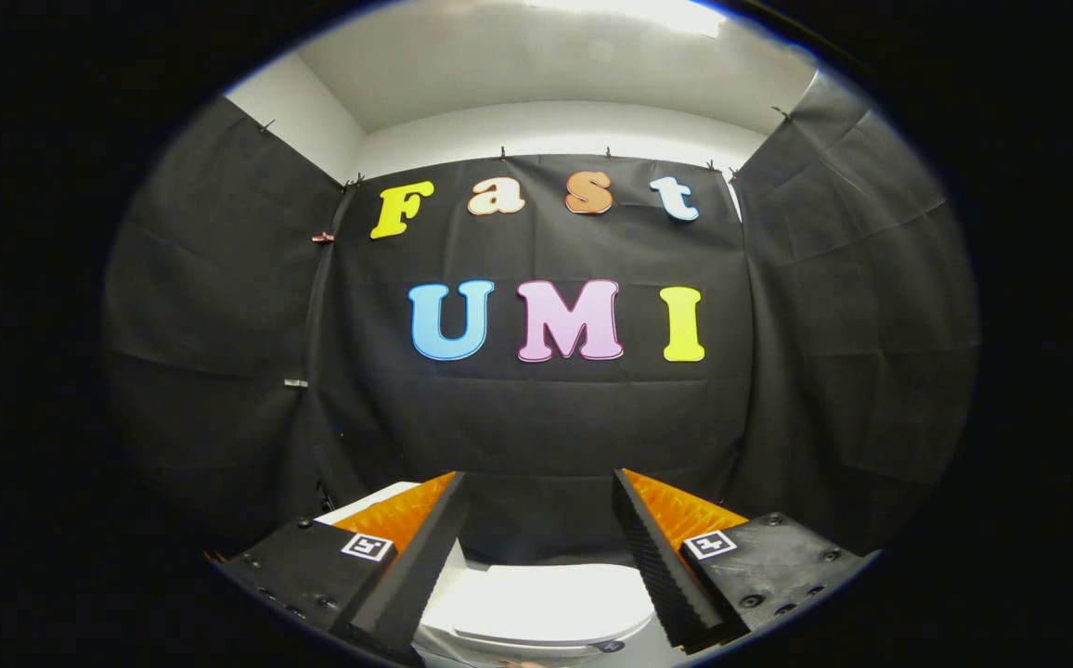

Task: Open the toilet lid.

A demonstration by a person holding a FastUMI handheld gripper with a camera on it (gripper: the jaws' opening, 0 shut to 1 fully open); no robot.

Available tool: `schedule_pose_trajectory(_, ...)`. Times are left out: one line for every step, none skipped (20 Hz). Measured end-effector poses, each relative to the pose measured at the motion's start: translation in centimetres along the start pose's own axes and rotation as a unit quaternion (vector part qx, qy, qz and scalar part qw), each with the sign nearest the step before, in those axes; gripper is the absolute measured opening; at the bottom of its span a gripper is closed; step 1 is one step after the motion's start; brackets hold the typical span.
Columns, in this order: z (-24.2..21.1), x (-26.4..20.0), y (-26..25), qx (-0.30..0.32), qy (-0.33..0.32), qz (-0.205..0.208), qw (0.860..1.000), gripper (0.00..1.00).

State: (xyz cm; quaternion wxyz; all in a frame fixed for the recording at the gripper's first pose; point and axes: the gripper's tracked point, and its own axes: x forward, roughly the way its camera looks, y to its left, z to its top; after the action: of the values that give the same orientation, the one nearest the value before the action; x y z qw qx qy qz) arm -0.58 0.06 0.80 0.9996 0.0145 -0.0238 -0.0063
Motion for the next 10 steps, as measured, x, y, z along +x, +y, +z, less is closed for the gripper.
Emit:
schedule_pose_trajectory(-0.2,0.1,-0.2,0.006,0.003,-0.001,1.0,0.98)
schedule_pose_trajectory(-0.5,0.2,-0.5,0.012,0.006,-0.002,1.0,0.98)
schedule_pose_trajectory(-0.8,0.5,-0.8,0.022,0.009,-0.002,1.0,0.98)
schedule_pose_trajectory(-1.2,0.7,-1.1,0.033,0.013,-0.002,0.999,0.98)
schedule_pose_trajectory(-1.6,0.9,-1.5,0.044,0.017,-0.004,0.999,0.98)
schedule_pose_trajectory(-2.3,1.2,-2.1,0.054,0.023,-0.008,0.998,0.98)
schedule_pose_trajectory(-2.9,1.3,-2.6,0.063,0.03,-0.009,0.998,0.98)
schedule_pose_trajectory(-3.8,1.6,-3.1,0.071,0.037,-0.012,0.997,0.97)
schedule_pose_trajectory(-4.6,1.7,-3.7,0.077,0.046,-0.016,0.996,0.97)
schedule_pose_trajectory(-5.4,1.9,-4.3,0.083,0.053,-0.021,0.995,0.97)
